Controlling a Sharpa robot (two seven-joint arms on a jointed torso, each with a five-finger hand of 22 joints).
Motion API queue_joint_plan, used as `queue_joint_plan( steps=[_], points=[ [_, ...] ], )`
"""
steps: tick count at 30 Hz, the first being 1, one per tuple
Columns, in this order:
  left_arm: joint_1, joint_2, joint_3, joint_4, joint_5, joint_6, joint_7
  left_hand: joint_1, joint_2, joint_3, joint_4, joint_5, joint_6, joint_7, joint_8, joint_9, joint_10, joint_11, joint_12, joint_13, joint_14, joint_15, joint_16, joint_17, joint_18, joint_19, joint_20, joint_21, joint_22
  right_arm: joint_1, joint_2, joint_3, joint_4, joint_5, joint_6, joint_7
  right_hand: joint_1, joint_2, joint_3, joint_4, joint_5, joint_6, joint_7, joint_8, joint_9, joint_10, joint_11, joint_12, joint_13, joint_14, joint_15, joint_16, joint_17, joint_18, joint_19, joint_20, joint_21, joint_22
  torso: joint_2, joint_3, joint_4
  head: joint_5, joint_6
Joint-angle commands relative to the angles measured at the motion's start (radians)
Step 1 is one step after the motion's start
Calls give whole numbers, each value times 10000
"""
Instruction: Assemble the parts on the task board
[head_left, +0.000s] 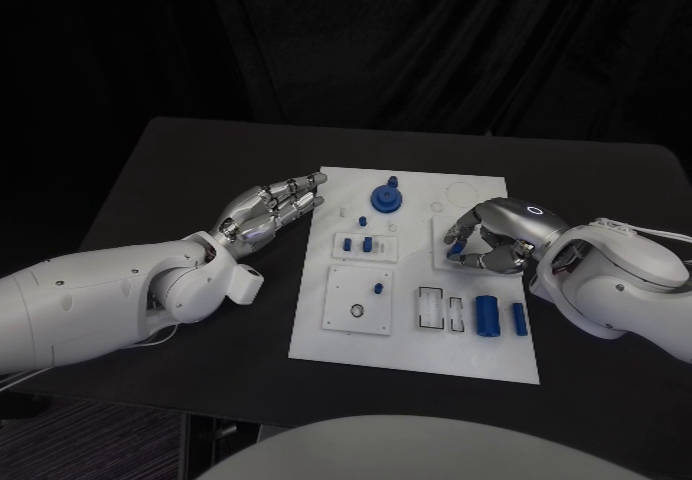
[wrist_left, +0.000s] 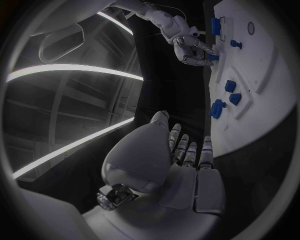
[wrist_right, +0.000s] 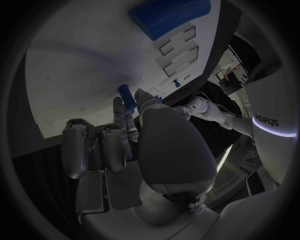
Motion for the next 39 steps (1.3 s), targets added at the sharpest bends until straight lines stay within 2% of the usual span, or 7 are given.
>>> queue_joint_plan(
  steps=[1,7,18,22,27,35,39],
  points=[
    [-29,8,8,15,-12,141,36,37,21,53,-12,38,26,30,14,15,-8,49,-14,-9,-28,76,-5,5,86,-6,89,42,8,-26,-19,3,35,-69,-165,20,253,38,148,-73,309,209,-46,159,128,152,-24,95,47,796,-94,55,1561,-183,404,-108,32,2152,4,1,7,13,-2],
    [-51,2,8,-1,-12,127,23,41,6,52,-17,34,27,41,15,15,-10,56,-15,-10,-29,76,-6,5,93,-9,92,40,1,-26,-50,3,71,-69,-217,-31,531,105,294,-243,595,390,-104,325,286,299,-101,209,150,785,-144,23,1522,-161,364,-160,-55,2123,3,0,0,17,-2],
    [-78,18,8,-35,-12,163,-31,41,-1,51,-17,27,37,53,17,17,-11,64,-14,-10,-29,78,-5,5,98,-8,95,42,5,-24,-165,5,277,-69,-856,185,799,257,374,-508,347,1087,-368,921,843,744,-379,567,481,760,-372,-50,1442,-159,351,-348,-59,2123,-11,5,-24,88,-2],
    [-86,21,8,-42,-12,171,-39,41,-2,52,-17,27,43,55,18,18,-11,67,-13,-10,-28,79,-5,5,99,-7,96,42,5,-15,-270,6,456,-69,-1044,265,839,283,387,-549,296,1162,-395,1024,982,787,-420,590,537,754,-406,-66,1426,-161,347,-390,-59,2124,-17,7,-22,109,-2],
    [-92,20,8,-42,-12,183,-62,41,-2,53,-17,27,49,59,19,19,-11,70,-13,-10,-28,80,-5,5,100,-7,97,42,5,202,-409,9,772,-69,-1226,375,892,283,404,-589,215,1222,-413,1107,1111,828,-450,578,571,735,-432,-118,1363,-151,322,-419,-106,2110,-19,11,-11,133,-2],
    [-96,10,8,-21,-12,160,-94,53,-5,72,-21,31,107,90,36,32,-12,101,-7,-9,-23,111,-1,7,118,10,169,55,25,837,-363,10,1311,2,-431,787,1008,280,474,-640,146,1125,-381,1081,1209,843,-437,466,563,716,-433,-162,1315,-149,305,-435,-132,2103,-13,-1,1,223,-2],
    [-96,30,8,-19,-12,170,-95,54,-7,76,-21,30,132,93,42,37,-9,106,3,-7,-21,117,1,8,124,11,188,56,23,929,-93,11,1495,-138,74,1201,1082,252,510,-674,97,1130,-383,1067,1249,925,-449,423,565,734,-434,-111,1386,-179,354,-430,-15,2141,-2,-5,13,218,-2]
  ],
)
